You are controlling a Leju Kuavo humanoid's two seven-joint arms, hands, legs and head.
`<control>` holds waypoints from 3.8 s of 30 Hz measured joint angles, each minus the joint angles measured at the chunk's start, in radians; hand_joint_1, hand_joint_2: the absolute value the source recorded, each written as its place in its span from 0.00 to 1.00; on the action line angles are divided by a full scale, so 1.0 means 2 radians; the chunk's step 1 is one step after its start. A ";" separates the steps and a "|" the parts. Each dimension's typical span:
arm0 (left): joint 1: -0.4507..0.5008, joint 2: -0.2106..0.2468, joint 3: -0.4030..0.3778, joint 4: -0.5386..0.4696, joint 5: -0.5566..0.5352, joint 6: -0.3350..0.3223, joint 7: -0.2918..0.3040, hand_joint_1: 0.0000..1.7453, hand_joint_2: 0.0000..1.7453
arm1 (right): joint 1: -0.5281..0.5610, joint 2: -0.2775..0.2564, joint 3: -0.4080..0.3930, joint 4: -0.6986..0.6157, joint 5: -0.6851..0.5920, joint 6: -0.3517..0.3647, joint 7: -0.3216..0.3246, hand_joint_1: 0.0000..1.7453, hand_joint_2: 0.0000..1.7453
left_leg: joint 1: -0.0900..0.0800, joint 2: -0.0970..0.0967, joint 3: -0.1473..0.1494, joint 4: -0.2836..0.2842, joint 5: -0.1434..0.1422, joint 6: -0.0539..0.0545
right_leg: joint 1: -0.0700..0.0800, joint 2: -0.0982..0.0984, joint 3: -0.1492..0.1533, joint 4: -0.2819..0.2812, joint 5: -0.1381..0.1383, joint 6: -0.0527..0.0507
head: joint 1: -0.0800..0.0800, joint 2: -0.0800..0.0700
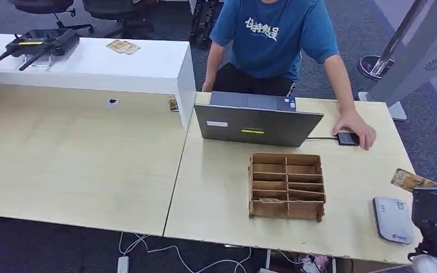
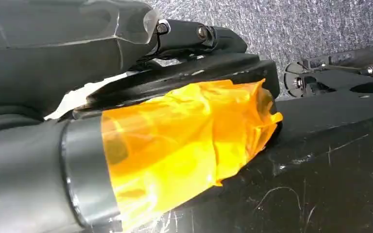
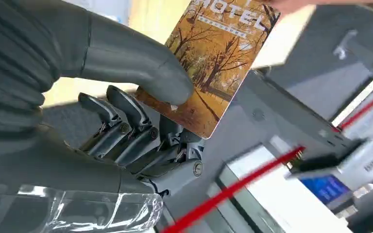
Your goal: Pass the card to the sensor for recognition and then transmit it.
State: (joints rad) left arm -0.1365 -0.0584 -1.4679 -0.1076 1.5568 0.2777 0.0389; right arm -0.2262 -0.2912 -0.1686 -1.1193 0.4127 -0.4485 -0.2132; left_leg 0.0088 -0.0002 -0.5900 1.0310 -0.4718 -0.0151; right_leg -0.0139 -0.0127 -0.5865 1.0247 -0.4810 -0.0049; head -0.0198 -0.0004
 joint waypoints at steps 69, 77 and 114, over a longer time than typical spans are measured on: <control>-0.006 0.004 0.000 0.000 -0.096 -0.013 0.033 0.00 0.00 | -0.282 0.121 0.236 0.050 0.515 -0.073 0.214 1.00 1.00 | 0.000 0.000 0.000 0.000 0.001 0.000 | 0.000 0.000 0.000 0.000 0.000 0.000 | 0.000 0.000; -0.006 0.004 0.000 0.000 -0.094 -0.013 0.033 0.00 0.00 | -0.285 0.122 0.245 0.062 0.511 -0.074 0.217 1.00 1.00 | 0.000 0.000 0.000 0.000 0.001 0.000 | 0.000 0.000 0.000 0.000 0.000 0.000 | 0.000 0.000; -0.006 0.004 0.000 0.000 -0.086 -0.013 0.033 0.00 0.00 | -0.283 0.122 0.247 0.075 0.497 -0.084 0.216 0.00 1.00 | 0.000 0.000 0.000 0.000 0.001 0.000 | 0.000 0.000 0.000 0.000 0.000 0.000 | 0.000 0.000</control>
State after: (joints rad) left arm -0.1482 -0.0507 -1.4679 -0.1076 1.3848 0.2510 0.1045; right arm -0.7926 -0.0462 0.3262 -0.9693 1.4076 -0.6172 0.2197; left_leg 0.0085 -0.0004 -0.5897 1.0313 -0.4703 -0.0153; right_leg -0.0142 -0.0122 -0.5865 1.0251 -0.4805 -0.0041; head -0.0202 -0.0004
